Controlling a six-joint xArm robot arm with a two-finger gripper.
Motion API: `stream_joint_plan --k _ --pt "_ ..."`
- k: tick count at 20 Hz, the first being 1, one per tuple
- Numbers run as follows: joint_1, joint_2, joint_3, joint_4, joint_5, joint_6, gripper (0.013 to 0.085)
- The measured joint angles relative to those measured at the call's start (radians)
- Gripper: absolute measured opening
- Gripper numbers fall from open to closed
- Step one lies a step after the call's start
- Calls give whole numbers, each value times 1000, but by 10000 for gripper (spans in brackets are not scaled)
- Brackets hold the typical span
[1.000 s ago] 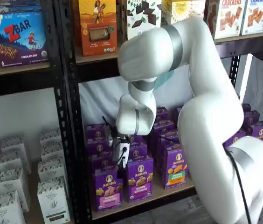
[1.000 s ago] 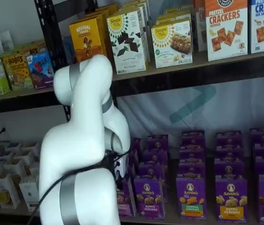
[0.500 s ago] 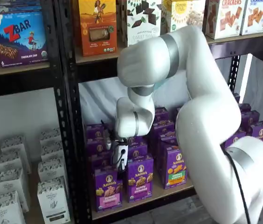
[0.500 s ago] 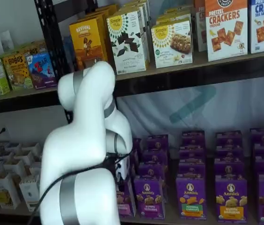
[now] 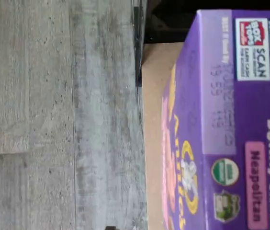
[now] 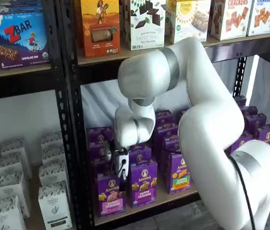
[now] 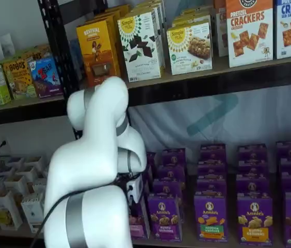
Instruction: Pick up the purple box with a pink patch in the middle, on the bottom shelf, the first box from the left
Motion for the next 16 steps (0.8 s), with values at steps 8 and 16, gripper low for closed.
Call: stream_joint_plan --k 8,16 --pt "13 41 -34 -13 -10 25 850" --pt "10 49 -40 0 -18 10 730"
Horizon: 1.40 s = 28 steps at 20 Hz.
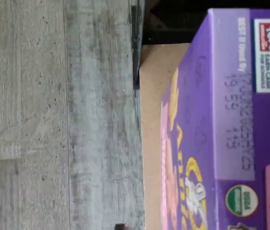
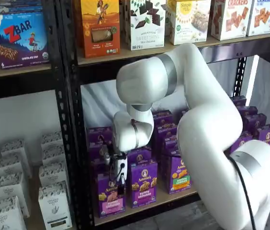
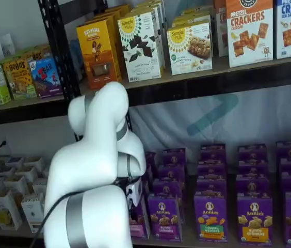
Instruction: Pick up the purple box with a pink patch in the middle, on the bottom shelf, the first box from the left
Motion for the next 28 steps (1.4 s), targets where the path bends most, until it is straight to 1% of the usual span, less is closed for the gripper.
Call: stream_joint_plan --k 1,2,3,4,5,11,15,17,18,19,20,21,22,23,28 --pt "0 0 -1 2 1 -1 690" --pt "0 1 -3 3 3 -2 690" --pt "0 1 -4 3 5 -2 650" --pt "1 2 -6 3 7 -1 650" --pt "2 2 -8 2 9 0 610" --pt "9 6 -26 3 33 8 610" --pt "11 6 -29 -5 38 18 610" --pt "11 5 -29 -12 41 24 530" --pt "11 4 -29 -12 42 25 530" --pt "11 4 -28 -12 42 25 490" --pt "11 3 -28 -12 42 25 490" --pt "11 2 -27 -11 43 24 450" --pt "11 2 -27 -11 43 24 450" --pt "12 1 -27 -12 43 25 410" --pt "12 0 -26 -17 40 29 410"
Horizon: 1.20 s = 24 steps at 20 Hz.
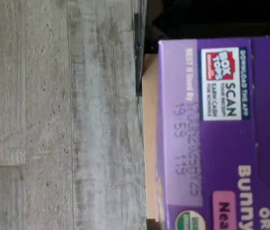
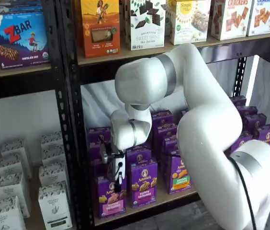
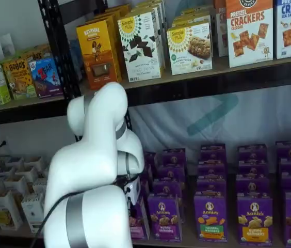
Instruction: Pick up the purple box with a pink patch in the middle, on the bottom shelf, the first box from the left
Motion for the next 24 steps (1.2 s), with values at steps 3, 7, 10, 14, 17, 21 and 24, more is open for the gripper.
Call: stream_joint_plan --k 3,7,10,14,17,21,24 --pt "0 -1 -1 1 2 -1 370" --pt "-1 -4 2 -1 5 1 290" --pt "-2 -9 7 -4 5 1 290" --pt "0 -28 34 18 -12 -17 290" --pt "4 -49 67 28 -31 -24 290" --pt "9 -104 151 23 -61 -16 290" --pt "11 -150 218 -27 -83 30 290"
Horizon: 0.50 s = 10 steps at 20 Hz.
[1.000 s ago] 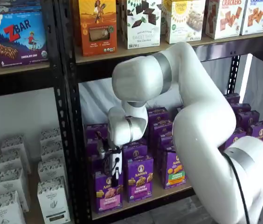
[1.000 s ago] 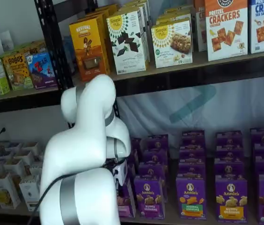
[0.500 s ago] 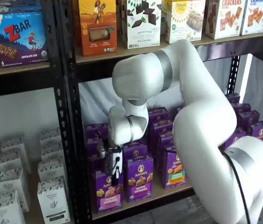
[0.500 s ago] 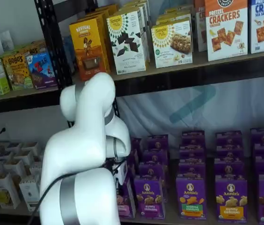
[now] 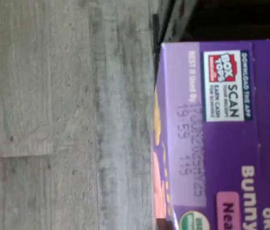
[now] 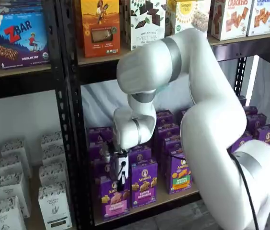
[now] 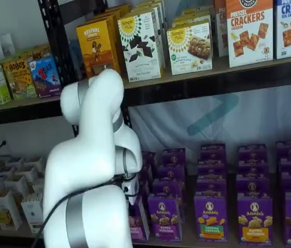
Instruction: Pick up the purple box with a pink patch in the middle, on the bottom shelf, the first box from the left
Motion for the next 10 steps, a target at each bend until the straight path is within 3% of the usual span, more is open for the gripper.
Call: stream_joint_plan --k 2,5,10 --pt "-2 -33 46 -32 -15 26 290" --pt "-7 -90 109 -15 7 6 290" --pt "-19 -196 232 -52 15 28 290"
